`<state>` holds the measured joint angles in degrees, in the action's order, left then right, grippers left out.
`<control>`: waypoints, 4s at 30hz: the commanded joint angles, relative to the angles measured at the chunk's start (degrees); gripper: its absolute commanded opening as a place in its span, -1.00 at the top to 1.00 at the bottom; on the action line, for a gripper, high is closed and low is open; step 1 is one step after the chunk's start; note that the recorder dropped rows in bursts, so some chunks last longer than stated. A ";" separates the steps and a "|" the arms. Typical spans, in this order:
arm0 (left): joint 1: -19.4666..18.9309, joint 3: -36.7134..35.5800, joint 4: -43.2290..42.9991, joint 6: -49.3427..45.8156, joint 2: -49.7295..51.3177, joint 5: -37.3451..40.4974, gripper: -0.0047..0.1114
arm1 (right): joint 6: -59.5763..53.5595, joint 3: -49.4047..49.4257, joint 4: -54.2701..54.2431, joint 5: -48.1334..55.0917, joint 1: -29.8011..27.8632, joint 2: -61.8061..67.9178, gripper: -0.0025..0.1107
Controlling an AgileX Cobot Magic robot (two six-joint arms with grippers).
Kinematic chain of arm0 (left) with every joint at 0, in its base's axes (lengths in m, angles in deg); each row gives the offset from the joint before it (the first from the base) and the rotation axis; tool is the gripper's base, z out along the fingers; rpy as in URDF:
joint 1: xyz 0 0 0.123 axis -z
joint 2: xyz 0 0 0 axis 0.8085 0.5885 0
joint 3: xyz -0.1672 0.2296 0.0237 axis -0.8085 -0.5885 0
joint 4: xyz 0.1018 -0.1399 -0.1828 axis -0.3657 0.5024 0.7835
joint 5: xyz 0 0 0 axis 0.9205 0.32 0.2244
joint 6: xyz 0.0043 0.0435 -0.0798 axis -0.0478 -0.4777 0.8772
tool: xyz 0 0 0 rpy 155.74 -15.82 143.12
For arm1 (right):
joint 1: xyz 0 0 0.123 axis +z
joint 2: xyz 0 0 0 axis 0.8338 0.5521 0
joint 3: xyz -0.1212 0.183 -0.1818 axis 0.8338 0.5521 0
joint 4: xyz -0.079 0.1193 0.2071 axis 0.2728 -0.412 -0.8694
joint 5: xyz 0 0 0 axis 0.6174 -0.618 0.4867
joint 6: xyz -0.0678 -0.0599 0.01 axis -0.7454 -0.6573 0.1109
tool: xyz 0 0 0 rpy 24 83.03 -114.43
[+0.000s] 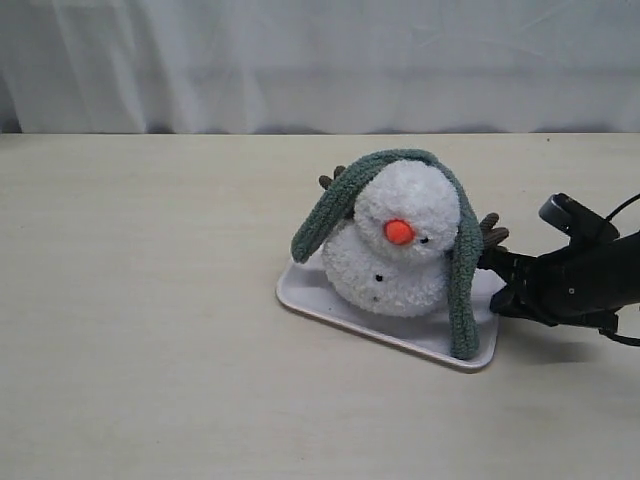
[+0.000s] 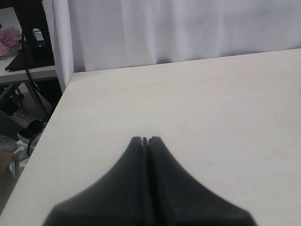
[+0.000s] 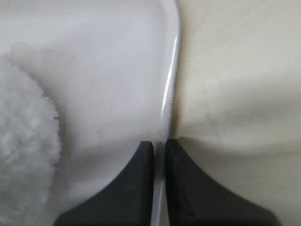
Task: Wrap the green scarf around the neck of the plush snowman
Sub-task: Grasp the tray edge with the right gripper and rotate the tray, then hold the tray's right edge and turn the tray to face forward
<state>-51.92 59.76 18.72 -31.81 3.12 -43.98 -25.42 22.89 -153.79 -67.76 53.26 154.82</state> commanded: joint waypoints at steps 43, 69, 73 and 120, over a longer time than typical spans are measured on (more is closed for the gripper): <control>-0.01 -0.17 0.09 0.09 -0.11 -0.66 0.92 | 15.39 -8.83 30.98 10.79 0.03 0.37 0.36; -0.01 -0.17 0.09 0.09 -0.11 -0.66 0.92 | 16.57 -7.49 27.38 6.06 0.03 2.55 0.36; -0.01 -0.17 0.09 0.09 -0.11 -0.66 0.92 | 15.49 -7.49 26.70 6.06 0.03 4.66 0.36; -0.01 -0.17 0.09 0.09 -0.11 -0.66 0.92 | -12.60 -10.93 2.52 5.28 0.03 5.24 0.88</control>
<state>-51.92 59.76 18.72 -31.81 3.12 -43.98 -34.74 12.27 -151.46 -64.20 53.26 160.05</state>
